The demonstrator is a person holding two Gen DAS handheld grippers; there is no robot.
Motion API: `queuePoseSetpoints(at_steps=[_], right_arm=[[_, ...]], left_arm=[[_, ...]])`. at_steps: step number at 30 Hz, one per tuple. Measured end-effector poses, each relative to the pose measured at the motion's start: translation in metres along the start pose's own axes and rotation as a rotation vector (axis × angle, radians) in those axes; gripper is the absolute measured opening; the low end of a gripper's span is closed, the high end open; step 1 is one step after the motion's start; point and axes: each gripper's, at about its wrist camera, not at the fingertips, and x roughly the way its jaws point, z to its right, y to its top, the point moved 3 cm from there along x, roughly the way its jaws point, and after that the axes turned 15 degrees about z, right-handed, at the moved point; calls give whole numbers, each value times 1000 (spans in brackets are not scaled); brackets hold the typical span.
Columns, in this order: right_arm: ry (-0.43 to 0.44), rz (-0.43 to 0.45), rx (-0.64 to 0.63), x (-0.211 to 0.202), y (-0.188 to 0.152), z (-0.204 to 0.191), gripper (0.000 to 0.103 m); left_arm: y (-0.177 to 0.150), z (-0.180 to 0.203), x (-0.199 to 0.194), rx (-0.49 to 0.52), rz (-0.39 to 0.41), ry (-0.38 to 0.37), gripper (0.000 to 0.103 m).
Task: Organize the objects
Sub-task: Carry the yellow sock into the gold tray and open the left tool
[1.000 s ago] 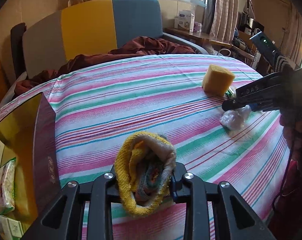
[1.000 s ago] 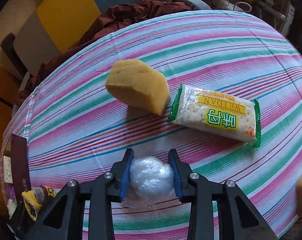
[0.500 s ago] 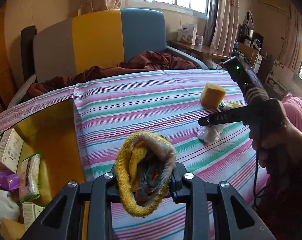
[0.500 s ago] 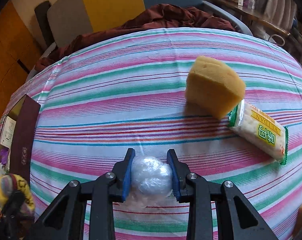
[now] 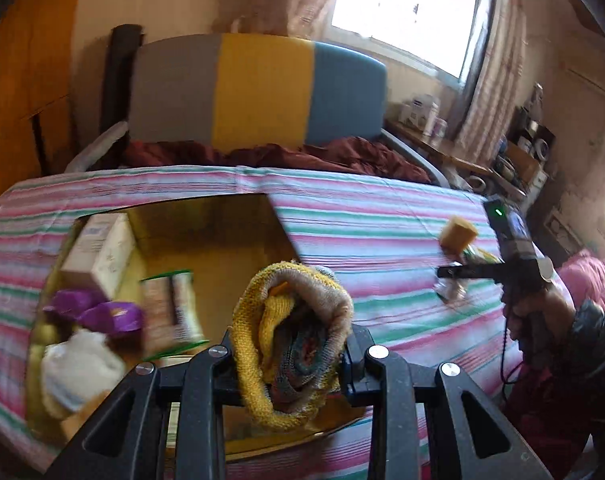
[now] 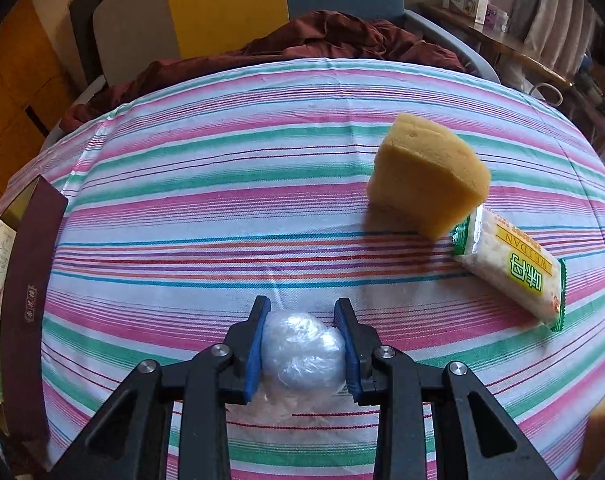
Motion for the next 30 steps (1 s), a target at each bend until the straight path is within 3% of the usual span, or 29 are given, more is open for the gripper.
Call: queuePoseSetpoints(at_steps=[6, 10, 15, 18, 23, 27, 30], right_arm=[[-21, 3, -32, 1, 1, -4, 33], [-36, 5, -51, 1, 0, -7, 33], [-42, 8, -62, 1, -1, -10, 33], [-44, 12, -66, 0, -1, -9, 33], [-45, 14, -72, 0, 0, -9, 34], [-44, 16, -79, 2, 0, -9, 34], [-45, 17, -85, 2, 0, -9, 34]], left_arm=[[0, -78, -9, -127, -6, 152, 30], [-1, -113, 6, -269, -67, 150, 30], [9, -114, 37, -259, -94, 115, 30], [16, -113, 63, -203, -116, 149, 31], [18, -127, 107, -232, -191, 172, 31], [18, -140, 134, -237, -232, 214, 36], [12, -143, 151, -209, -290, 204, 42]])
